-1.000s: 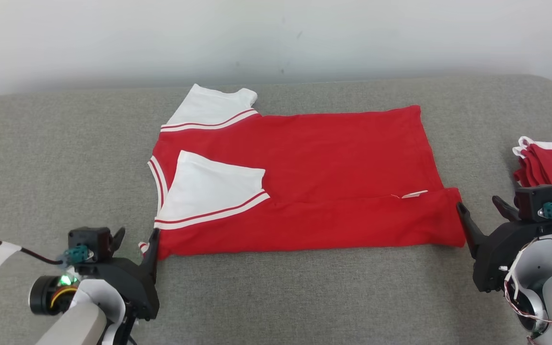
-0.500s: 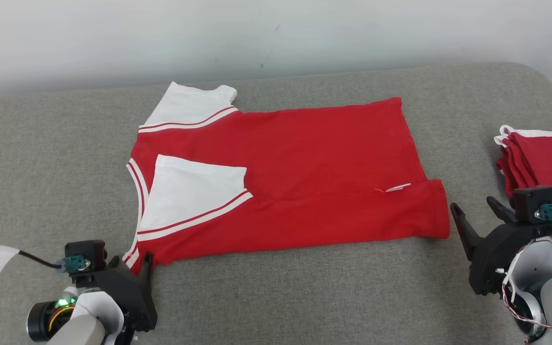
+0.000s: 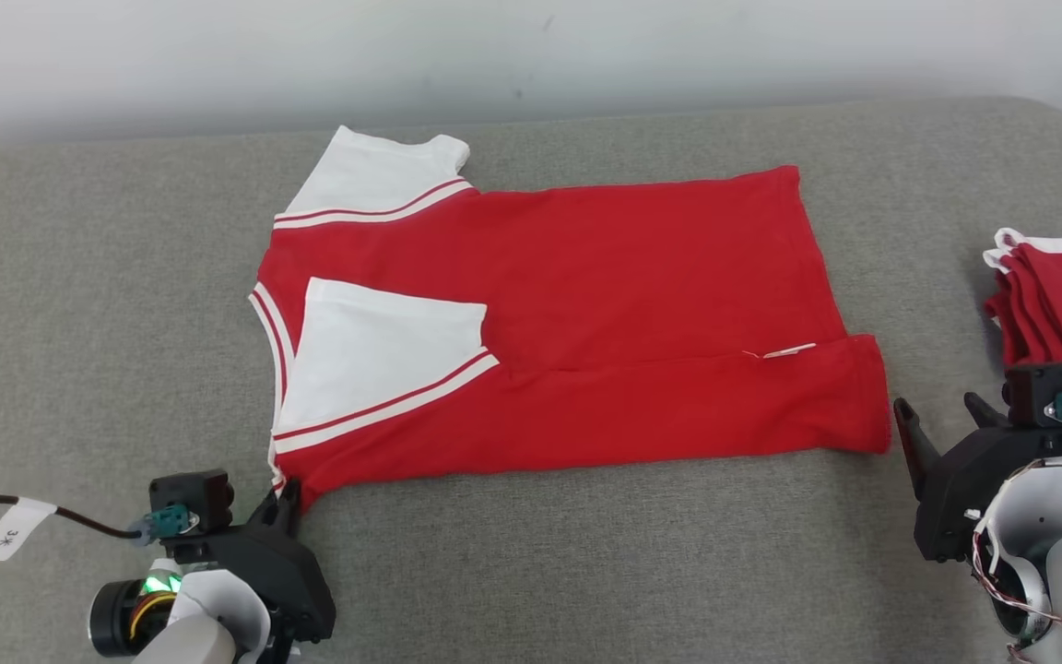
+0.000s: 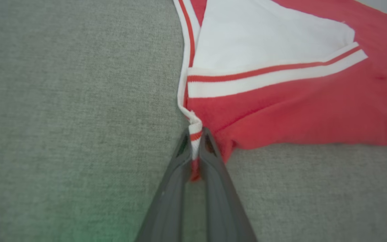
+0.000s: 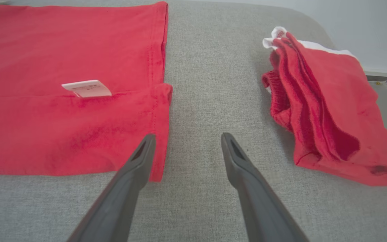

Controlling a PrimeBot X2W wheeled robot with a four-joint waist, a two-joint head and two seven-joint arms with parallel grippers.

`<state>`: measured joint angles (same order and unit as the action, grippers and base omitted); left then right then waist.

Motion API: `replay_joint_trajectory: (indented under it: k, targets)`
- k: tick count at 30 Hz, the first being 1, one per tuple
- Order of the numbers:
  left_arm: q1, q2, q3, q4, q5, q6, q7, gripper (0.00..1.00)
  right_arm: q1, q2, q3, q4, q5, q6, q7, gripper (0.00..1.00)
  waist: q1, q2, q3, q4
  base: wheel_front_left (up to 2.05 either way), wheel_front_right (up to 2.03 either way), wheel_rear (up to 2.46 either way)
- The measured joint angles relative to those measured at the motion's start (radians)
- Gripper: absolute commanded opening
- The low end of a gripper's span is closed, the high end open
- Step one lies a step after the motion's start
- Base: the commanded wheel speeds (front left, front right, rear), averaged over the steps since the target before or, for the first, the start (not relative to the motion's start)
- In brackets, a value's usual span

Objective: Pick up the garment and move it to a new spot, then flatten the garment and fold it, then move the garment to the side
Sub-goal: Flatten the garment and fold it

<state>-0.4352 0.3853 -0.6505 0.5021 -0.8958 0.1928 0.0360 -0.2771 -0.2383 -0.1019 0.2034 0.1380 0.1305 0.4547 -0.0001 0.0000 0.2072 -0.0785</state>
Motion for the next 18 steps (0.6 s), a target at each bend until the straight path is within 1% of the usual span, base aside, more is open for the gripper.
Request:
replay_joint_trajectory:
  k: [5,9,12,18]
  targets:
    - [-0.008,-0.013,0.0,0.015,0.0,-0.016,-0.02,0.0,-0.007,0.009,0.001,0.042,-0.024,0.0,0.017,1.0,0.0,0.0,0.011,0.018,0.0,0.0,0.0]
    - [-0.017,-0.012,-0.001,0.023,0.0,-0.018,-0.026,0.0,-0.028,0.022,0.016,0.091,-0.029,0.0,0.017,1.0,0.0,0.0,0.016,0.022,0.0,0.0,0.0]
    - [-0.021,-0.011,-0.001,0.026,0.006,-0.018,-0.034,0.0,-0.046,0.037,0.028,0.147,-0.035,0.0,0.049,1.0,0.0,0.0,0.022,0.024,0.0,0.0,0.0]
    - [-0.041,-0.016,-0.002,0.028,0.022,-0.018,-0.061,0.0,-0.093,0.062,0.044,0.201,-0.047,0.0,0.047,1.0,0.0002,0.0001,0.039,0.033,0.0,0.0,0.0]
